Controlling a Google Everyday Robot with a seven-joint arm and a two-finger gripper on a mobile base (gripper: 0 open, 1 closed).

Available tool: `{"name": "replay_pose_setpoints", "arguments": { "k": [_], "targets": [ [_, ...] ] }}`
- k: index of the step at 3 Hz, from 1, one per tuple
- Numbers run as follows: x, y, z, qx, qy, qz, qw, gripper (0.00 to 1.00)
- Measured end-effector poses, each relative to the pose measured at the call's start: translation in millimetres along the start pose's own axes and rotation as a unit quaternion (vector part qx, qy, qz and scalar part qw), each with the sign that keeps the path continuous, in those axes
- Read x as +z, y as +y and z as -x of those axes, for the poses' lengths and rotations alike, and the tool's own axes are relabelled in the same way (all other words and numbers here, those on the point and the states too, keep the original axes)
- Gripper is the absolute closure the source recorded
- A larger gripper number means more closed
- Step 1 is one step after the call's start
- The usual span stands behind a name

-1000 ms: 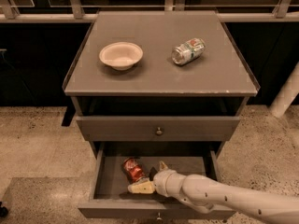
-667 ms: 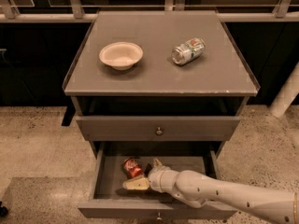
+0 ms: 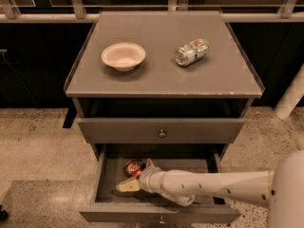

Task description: Pick coke can from middle drawer and place on counter

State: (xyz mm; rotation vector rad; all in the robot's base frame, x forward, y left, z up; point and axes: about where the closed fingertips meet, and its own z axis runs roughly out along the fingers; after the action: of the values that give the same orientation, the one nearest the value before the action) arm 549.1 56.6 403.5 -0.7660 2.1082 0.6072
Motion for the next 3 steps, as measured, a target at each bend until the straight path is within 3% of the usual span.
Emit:
{"name": "replay_pose_setpoints", "arguments": {
  "k": [2,3],
  "targets": [
    [39,3,-10,-0.038,0.053,-0.061,0.996,0.0],
    [39,3,-10,-0.038,0.053,-0.061,0.996,0.0]
  ]
}}
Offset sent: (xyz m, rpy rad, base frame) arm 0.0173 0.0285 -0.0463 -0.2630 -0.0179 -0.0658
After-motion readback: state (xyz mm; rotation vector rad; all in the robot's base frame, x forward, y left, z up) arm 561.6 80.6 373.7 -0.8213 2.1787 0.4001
